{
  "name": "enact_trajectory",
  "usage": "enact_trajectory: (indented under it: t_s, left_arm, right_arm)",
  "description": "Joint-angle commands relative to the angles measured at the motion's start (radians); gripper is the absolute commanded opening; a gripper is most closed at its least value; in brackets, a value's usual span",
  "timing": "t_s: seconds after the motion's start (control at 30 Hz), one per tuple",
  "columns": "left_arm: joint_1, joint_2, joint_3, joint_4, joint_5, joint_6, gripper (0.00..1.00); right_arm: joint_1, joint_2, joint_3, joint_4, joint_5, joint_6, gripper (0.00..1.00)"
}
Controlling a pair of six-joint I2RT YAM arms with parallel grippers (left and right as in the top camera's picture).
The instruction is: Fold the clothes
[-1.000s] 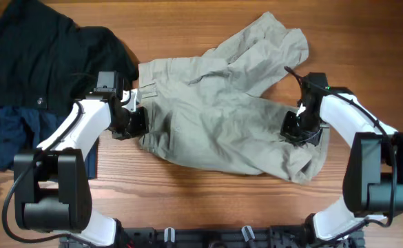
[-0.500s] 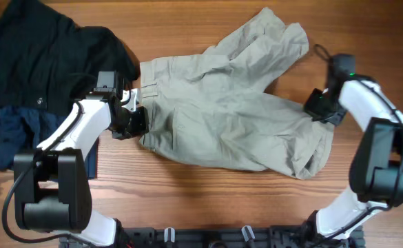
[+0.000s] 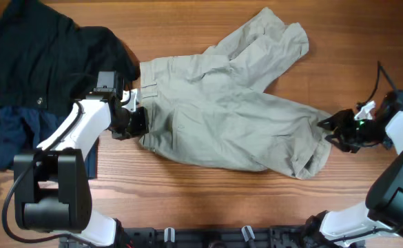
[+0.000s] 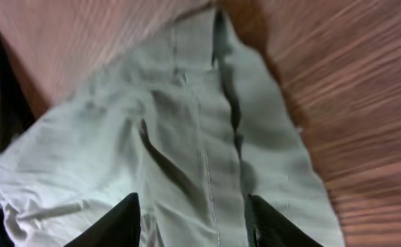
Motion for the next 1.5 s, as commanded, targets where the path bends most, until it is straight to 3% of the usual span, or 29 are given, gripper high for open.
enact_trajectory:
  t_s: [0.0, 0.33, 0.37, 0.43, 0.5, 0.7, 0.97, 1.07, 1.17, 1.2, 1.47]
  left_arm:
    - [0.001, -0.018, -0.003, -0.002, -0.028, -0.005, 0.04]
    - [0.001, -0.018, -0.003, -0.031, -0.028, -0.005, 0.04]
    - [0.001, -0.018, -0.003, -0.032, -0.028, -0.005, 0.04]
    - [0.001, -0.018, -0.003, -0.032, -0.028, -0.005, 0.04]
    - [0.001, -0.018, -0.003, -0.032, -0.028, -0.005, 0.04]
    - [0.001, -0.018, -0.003, -0.031, -0.028, -0.005, 0.04]
    - [0.001, -0.018, -0.003, -0.031, -0.027, -0.005, 0.04]
    - [0.001, -0.018, -0.003, -0.026, -0.027, -0.005, 0.04]
    - [0.001, -0.018, -0.003, -0.009, -0.027, -0.006, 0.04]
    - [0.001, -0.018, -0.003, -0.008, -0.027, -0.005, 0.04]
    - [0.001, -0.018, -0.003, -0.008, -0.027, -0.005, 0.04]
  right_arm:
    - [0.008, -0.005, -0.043, 0.016, -0.041, -0.036, 0.49]
    - [0.01, -0.005, -0.157, 0.175, -0.005, 0.029, 0.47]
    - [0.01, -0.005, -0.163, 0.2, -0.005, 0.05, 0.43]
    - [0.009, -0.005, -0.164, 0.235, -0.035, 0.056, 0.2]
    - [0.009, -0.005, -0.164, 0.257, -0.043, 0.083, 0.04]
    - [0.009, -0.005, -0.095, 0.36, -0.136, 0.093, 0.04]
    - [0.009, -0.005, -0.017, 0.584, -0.092, 0.071, 0.04]
    - [0.01, -0.005, -0.017, 0.479, -0.09, 0.072, 0.04]
    - [0.01, -0.005, -0.017, 0.285, 0.073, 0.072, 0.36]
    - [0.01, -0.005, -0.017, 0.242, 0.144, 0.074, 0.4]
    - [0.037, -0.004, -0.036, 0.066, 0.176, 0.039, 0.42]
